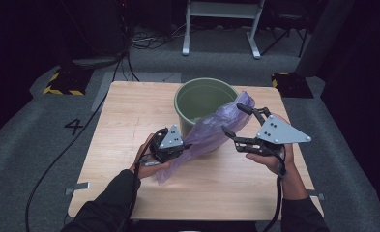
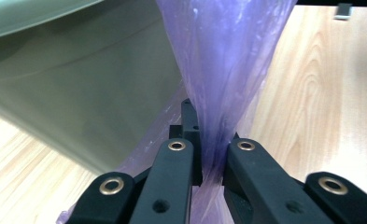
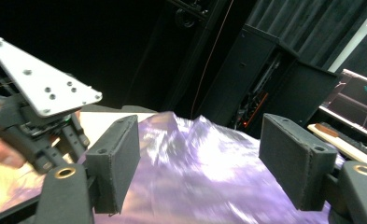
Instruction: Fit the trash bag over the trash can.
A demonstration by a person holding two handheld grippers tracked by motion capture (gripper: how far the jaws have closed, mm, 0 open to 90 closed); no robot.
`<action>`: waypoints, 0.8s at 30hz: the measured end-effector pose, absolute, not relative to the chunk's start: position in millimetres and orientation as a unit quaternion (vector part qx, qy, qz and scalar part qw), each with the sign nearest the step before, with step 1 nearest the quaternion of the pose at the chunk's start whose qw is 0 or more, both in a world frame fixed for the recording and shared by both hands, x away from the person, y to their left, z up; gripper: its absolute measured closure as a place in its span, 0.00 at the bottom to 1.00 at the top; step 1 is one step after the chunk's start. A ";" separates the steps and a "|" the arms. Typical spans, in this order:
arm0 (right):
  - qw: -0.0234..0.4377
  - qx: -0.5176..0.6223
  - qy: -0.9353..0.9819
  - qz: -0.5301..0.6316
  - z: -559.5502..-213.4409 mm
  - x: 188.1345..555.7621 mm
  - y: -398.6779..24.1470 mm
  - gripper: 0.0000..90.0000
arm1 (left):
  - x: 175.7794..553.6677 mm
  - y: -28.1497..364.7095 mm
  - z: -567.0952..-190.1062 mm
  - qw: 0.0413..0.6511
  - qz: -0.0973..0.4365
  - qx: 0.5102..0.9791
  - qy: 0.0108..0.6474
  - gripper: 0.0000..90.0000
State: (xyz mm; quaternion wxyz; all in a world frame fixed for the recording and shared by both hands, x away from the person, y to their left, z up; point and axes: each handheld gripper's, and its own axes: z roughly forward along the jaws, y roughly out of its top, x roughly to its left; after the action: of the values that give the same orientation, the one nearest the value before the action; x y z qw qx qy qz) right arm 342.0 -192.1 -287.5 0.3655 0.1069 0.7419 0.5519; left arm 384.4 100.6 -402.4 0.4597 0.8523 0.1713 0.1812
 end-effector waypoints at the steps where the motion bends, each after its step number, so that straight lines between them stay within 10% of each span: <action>1: 0.364 0.106 0.742 0.553 -287.3 341.2 -194.4 0.32 | 385.0 102.8 -402.2 0.461 0.183 0.850 0.176 0.99; 9: 0.344 0.131 0.779 0.508 -306.1 344.0 -208.1 0.22 | 386.7 118.0 -400.0 0.476 0.184 0.836 0.201 0.99; 17: 0.319 0.128 0.795 0.499 -321.1 370.7 -206.1 0.96 | 381.8 121.3 -394.0 0.481 0.180 0.838 0.184 0.99; 24: 0.351 0.144 0.773 0.508 -311.2 391.5 -191.5 1.00 | 375.6 118.4 -389.9 0.493 0.160 0.843 0.144 0.99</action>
State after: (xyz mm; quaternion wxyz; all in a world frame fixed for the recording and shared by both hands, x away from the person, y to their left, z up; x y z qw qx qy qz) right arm 391.5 -191.5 -311.2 0.3514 0.1441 0.7732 0.5079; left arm 375.6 118.4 -389.9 0.4929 0.8430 0.1439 0.1603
